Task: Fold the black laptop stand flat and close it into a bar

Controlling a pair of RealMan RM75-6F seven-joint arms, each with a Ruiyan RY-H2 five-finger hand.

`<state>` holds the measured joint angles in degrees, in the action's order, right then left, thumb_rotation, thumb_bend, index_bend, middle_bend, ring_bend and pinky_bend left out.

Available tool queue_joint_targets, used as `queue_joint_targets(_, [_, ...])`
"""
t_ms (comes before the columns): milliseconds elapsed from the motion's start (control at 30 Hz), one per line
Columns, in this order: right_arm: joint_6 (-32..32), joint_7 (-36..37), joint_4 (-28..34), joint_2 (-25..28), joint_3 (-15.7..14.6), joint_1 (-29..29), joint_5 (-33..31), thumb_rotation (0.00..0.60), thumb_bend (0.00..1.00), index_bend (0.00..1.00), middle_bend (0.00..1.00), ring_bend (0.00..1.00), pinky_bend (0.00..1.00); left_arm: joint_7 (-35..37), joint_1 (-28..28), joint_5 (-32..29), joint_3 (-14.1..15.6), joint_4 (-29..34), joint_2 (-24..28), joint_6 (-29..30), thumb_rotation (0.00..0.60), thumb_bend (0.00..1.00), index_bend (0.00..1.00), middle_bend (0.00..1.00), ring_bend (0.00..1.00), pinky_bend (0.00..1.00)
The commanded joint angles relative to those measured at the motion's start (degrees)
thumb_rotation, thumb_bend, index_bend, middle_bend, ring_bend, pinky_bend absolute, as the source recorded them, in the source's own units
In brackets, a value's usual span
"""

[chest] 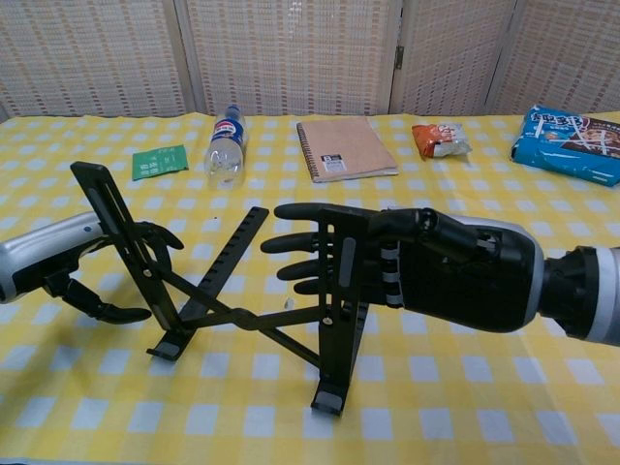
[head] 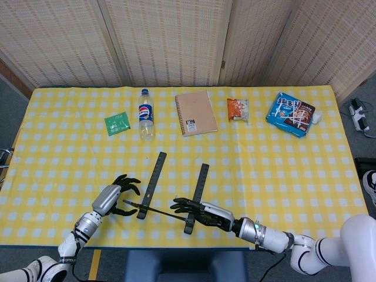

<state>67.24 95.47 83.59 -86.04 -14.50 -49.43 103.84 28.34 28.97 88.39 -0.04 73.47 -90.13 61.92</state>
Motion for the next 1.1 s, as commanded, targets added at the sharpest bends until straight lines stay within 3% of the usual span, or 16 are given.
queue_joint_targets(33, [0.0,0.0,0.0,0.1,0.1,0.0,-0.1,0.278,0.80,0.00,0.12,0.10,0.00,0.1,-0.2,-0.4,-0.1,-0.1,-0.5,0.1,0.600,0.27,0.49,0.26,0.19,0.05])
queue_joint_targets(1100, [-1.1,0.1,0.1,0.3,1.9,-0.4,-1.7,0.276,0.80,0.00,0.12,0.10,0.00,1.4,-0.2,0.0,1.4,0.1,-1.6,0.0,0.600,0.41,0.52,0.27,0.20,0.06])
